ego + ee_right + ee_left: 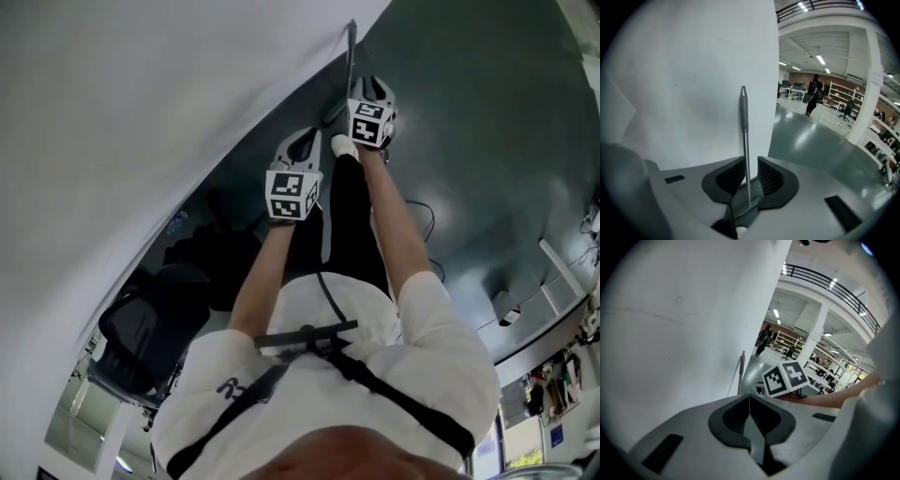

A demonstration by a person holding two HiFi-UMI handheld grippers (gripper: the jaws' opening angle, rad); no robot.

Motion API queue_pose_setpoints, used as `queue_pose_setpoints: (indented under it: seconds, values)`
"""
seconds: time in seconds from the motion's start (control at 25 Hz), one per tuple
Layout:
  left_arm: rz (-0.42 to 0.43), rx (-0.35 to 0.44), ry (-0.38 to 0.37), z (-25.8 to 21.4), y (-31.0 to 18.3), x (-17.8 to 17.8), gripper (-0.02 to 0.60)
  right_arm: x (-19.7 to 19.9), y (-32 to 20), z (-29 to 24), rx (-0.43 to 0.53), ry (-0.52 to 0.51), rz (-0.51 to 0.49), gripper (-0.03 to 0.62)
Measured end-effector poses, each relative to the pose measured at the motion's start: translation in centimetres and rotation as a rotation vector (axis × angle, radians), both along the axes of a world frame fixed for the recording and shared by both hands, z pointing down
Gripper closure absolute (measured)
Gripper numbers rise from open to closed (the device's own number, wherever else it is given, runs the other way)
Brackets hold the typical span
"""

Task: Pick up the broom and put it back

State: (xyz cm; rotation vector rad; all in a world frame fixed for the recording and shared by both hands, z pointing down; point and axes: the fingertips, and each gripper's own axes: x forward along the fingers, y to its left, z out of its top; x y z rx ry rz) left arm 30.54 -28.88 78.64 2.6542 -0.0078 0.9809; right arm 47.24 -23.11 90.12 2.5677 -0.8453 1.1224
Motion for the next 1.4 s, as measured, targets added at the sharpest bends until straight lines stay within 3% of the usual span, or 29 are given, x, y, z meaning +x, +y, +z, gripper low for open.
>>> queue_pose_setpoints:
  seconds: [0.24, 0.36, 0.4, 0.72, 1.0, 1.2, 1.4]
  values:
    - [-0.014, 0.008, 0.044, -3.0, -0.1, 0.1, 0.57, -2.6, 0.8, -5.3, 0.063, 0.026, -0.062, 0.505]
    - [-0.021, 0.005, 0.061, -7.2, 0.7, -3.0, 0.571, -7.2, 2.0, -10.9, 0.111, 0.027, -0.094, 0.51]
    - [-0.023, 0.006, 0.075, -9.2, 1.2, -4.3, 0.571, -9.0, 2.7, -13.6, 0.13, 0.036, -0.103, 0.566]
    - [-0.032, 0.084, 0.307, -24.7, 1.2, -5.9, 0.571, -14.2, 3.3, -34.3, 0.358, 0.201, -0.198, 0.588]
    - [-0.065, 0.182, 0.462, -36.8, -0.1, -8.6, 0.571, -18.6, 1.7, -48.0, 0.511, 0.302, -0.296, 0.586]
    - [-0.065, 0.246, 0.536, -42.1, -0.6, -10.3, 0.571, -21.2, -0.1, -54.2, 0.577, 0.412, -0.363, 0.586]
    - [-0.1, 0.292, 0.597, -43.9, -1.6, -11.9, 0.571, -22.2, -0.9, -56.5, 0.601, 0.479, -0.357, 0.586]
